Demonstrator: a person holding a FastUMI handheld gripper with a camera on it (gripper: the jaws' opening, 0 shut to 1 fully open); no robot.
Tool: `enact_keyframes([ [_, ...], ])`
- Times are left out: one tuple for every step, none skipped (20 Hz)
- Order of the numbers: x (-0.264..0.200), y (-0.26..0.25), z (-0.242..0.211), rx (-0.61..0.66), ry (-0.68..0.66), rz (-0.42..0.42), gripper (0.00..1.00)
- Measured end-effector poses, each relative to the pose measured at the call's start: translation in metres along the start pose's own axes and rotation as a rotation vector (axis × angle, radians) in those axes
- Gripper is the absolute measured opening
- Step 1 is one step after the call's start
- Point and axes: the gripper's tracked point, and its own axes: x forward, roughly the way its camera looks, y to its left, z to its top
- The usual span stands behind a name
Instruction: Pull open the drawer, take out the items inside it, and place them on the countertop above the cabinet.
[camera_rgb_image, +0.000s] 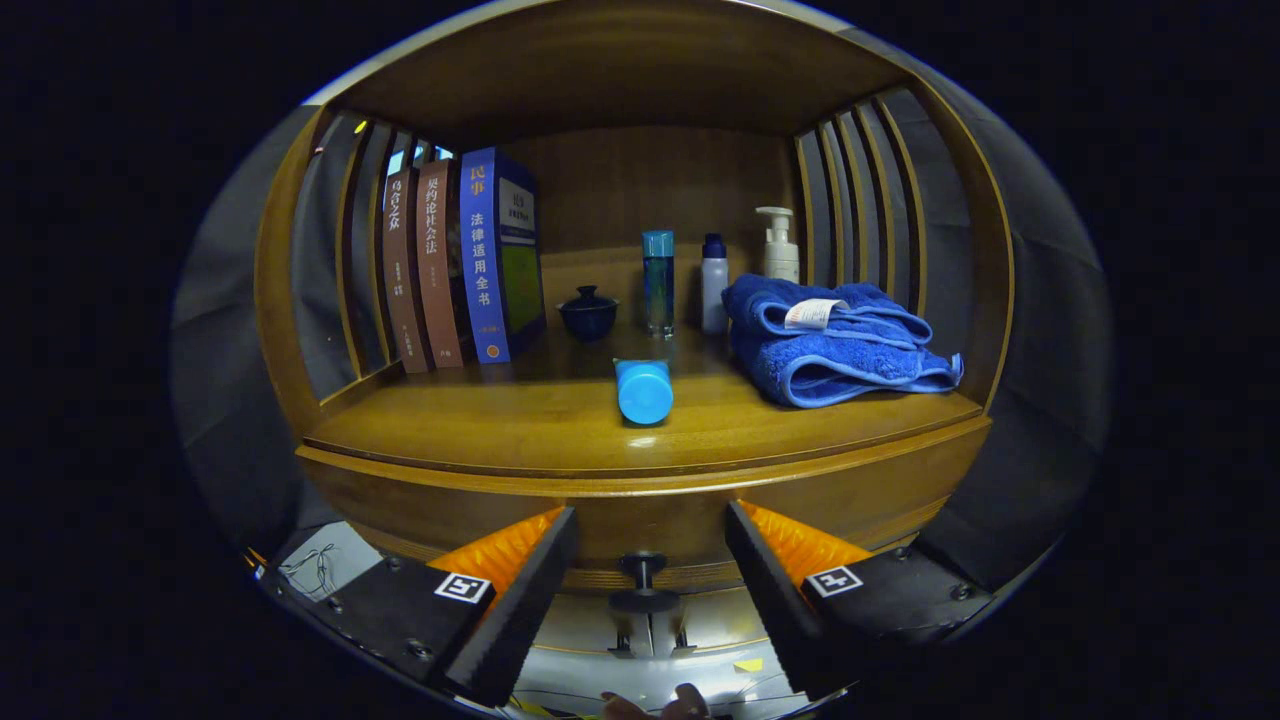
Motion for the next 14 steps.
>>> enact_keyframes([
  [-0.001, 0.0, 0.0, 0.009, 0.011, 0.006, 0.99],
  [-0.003, -0.001, 0.003, 0.021, 0.013, 0.01, 0.99],
  [-0.006, -0.002, 0.009, 0.029, 0.004, 0.008, 0.99],
  [-0.01, -0.003, 0.015, 0.03, -0.012, 0.007, 0.99],
  [-0.016, -0.005, 0.021, 0.024, -0.03, 0.003, 0.99],
  [-0.024, -0.008, 0.027, 0.017, -0.046, 0.001, 0.99],
  [-0.031, -0.009, 0.033, 0.015, -0.057, 0.002, 0.99],
  [-0.04, -0.01, 0.039, 0.018, -0.066, 0.004, 0.99],
  [-0.048, -0.011, 0.048, 0.024, -0.081, 0.007, 0.99],
  [-0.058, -0.011, 0.058, 0.028, -0.102, 0.013, 0.99],
  [-0.068, -0.01, 0.071, 0.03, -0.127, 0.02, 0.99],
  [-0.078, -0.01, 0.082, 0.026, -0.149, 0.027, 0.99],
  [-0.089, -0.008, 0.094, 0.022, -0.171, 0.037, 0.99],
  [-0.102, -0.007, 0.106, 0.013, -0.191, 0.044, 0.99],
])
